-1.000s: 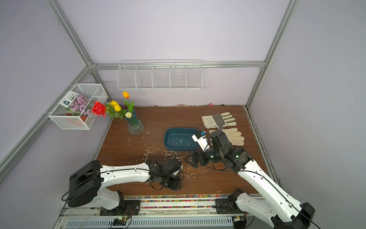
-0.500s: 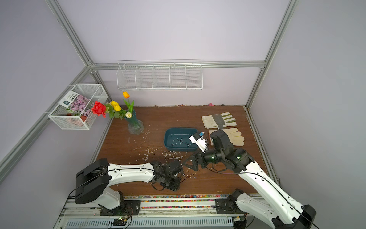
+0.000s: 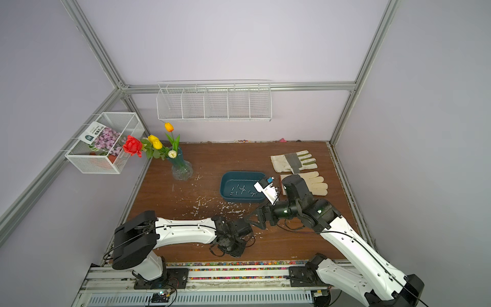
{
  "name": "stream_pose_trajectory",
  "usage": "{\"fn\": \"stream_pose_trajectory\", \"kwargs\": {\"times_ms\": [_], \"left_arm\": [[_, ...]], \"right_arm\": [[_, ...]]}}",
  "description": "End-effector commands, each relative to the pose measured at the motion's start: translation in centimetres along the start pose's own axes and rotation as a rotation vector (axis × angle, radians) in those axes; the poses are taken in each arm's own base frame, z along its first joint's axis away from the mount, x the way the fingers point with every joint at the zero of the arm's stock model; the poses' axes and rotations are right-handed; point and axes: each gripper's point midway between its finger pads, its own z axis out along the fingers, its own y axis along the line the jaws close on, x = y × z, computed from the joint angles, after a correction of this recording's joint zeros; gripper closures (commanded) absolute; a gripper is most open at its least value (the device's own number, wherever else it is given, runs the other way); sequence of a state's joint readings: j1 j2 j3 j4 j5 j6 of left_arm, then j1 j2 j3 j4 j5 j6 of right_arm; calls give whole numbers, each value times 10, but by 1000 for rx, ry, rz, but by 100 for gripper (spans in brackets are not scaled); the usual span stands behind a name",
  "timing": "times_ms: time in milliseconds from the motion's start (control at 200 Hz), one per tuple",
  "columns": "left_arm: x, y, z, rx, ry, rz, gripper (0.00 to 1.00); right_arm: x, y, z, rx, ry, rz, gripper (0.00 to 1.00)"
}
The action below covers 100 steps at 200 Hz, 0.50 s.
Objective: Put the screws on the desktop into the storage box
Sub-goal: Pick up the screw from the center of the board.
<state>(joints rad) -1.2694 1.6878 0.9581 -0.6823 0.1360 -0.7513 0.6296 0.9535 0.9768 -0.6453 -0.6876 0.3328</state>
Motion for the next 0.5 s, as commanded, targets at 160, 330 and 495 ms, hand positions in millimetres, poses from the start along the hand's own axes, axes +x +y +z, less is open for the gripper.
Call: {"fn": "stream_pose_trajectory", "kwargs": {"times_ms": [160,330,495], "left_arm": [[2,8,1,-104,22,23,77],[2,14,8,-173,44,34,84],[3,13,8,-177,42,41,88]], "right_arm": [[3,-5,2,13,-1,-2,3],[3,-6,2,16,0,0,3],[3,-7,2,20,-1,-3,3]]}}
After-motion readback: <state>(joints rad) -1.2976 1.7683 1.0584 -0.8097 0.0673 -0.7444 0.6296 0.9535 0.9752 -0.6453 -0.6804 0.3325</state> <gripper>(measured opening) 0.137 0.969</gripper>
